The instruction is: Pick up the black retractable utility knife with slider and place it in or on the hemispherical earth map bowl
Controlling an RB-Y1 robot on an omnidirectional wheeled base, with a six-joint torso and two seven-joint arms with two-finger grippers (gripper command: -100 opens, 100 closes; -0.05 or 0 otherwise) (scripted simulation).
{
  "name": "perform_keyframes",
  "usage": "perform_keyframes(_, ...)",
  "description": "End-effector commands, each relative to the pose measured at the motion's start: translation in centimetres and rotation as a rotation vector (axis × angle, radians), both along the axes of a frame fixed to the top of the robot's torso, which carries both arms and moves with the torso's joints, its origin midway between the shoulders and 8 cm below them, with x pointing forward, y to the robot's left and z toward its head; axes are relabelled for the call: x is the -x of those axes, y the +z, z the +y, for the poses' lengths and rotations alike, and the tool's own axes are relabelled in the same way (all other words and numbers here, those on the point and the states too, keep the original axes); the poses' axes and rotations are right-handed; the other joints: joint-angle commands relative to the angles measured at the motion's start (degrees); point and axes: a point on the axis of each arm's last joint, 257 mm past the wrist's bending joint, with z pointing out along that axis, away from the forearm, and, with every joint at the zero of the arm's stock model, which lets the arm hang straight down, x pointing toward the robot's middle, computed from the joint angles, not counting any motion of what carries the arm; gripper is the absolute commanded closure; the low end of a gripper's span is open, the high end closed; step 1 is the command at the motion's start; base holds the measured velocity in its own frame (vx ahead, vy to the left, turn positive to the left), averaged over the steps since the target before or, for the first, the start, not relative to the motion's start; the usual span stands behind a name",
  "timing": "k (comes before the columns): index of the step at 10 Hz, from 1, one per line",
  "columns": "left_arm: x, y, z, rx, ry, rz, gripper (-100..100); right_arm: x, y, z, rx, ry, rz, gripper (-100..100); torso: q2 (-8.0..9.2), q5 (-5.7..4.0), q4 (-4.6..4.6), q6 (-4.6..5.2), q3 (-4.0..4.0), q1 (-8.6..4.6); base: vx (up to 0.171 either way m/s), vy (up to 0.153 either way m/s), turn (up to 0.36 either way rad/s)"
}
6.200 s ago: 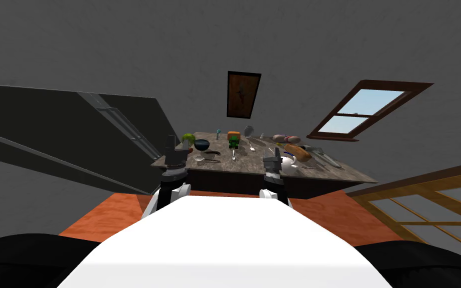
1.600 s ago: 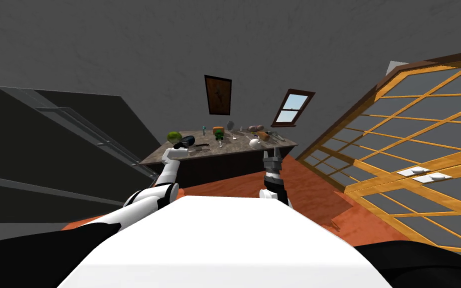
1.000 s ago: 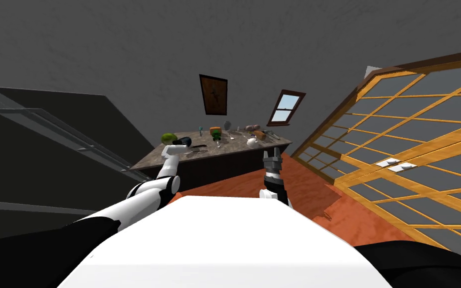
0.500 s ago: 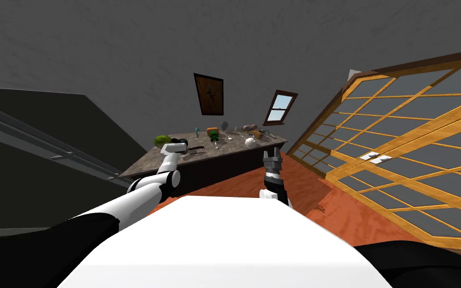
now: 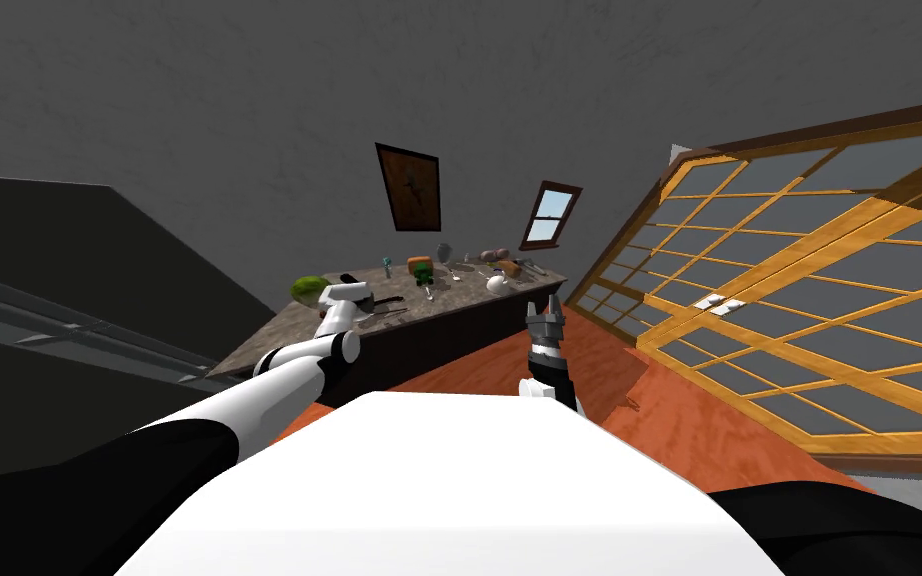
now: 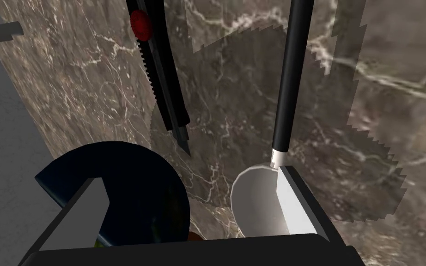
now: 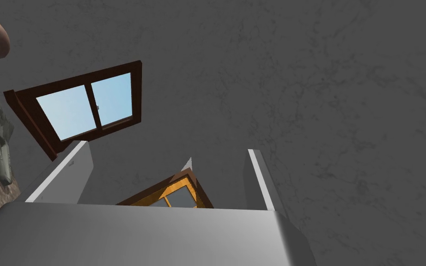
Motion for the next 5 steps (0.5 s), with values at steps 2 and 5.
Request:
perform_keyframes(2,1.0,-0.9,-0.8,0.078,0.024,0.065,-100,0.0,0.0,0.0,0.0,0.0,0.0,0,0.03,0.01,0.0,-0.04,0.01,0.0,0.045,0.074,-0.088)
perform_keyframes(5,2.3,-2.4,-1.6,0.138,0.038,0.128,-100,0.0,0.0,0.0,0.0,0.0,0.0,0,0.0,0.01,-0.01,-0.02,-0.01,0.01,0.047,0.066,-0.105)
